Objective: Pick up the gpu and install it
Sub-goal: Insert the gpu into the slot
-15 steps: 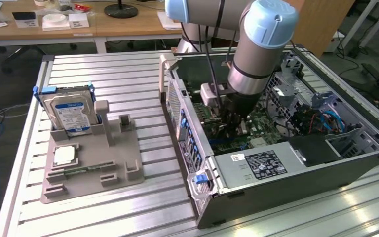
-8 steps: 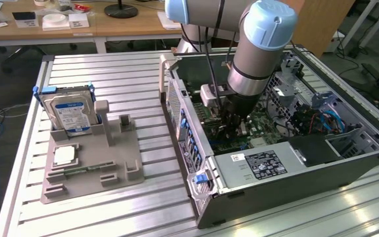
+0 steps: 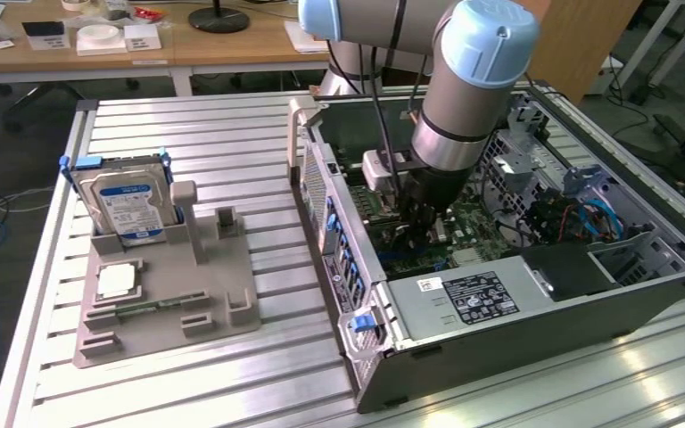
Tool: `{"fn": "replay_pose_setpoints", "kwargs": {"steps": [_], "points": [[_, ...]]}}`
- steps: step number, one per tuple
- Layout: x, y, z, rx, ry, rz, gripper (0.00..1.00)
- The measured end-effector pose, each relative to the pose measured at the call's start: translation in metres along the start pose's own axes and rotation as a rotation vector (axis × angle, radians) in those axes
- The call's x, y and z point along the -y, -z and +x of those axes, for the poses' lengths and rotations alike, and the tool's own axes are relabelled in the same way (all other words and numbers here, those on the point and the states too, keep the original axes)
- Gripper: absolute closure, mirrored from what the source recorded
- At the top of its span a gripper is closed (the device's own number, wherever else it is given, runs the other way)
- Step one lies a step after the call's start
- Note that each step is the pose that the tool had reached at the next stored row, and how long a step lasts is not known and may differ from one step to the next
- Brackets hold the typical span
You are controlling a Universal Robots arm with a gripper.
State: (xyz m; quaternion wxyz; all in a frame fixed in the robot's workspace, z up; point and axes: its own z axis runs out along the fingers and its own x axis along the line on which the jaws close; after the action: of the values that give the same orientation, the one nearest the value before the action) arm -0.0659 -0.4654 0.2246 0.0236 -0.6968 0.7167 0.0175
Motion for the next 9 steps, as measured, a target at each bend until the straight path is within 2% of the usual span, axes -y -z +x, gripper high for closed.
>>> {"fn": "replay_pose_setpoints", "kwargs": {"steps": [9], "points": [[0.0,-0.0001,-0.0003,0.0,0.003,-0.0002,0.72]]}}
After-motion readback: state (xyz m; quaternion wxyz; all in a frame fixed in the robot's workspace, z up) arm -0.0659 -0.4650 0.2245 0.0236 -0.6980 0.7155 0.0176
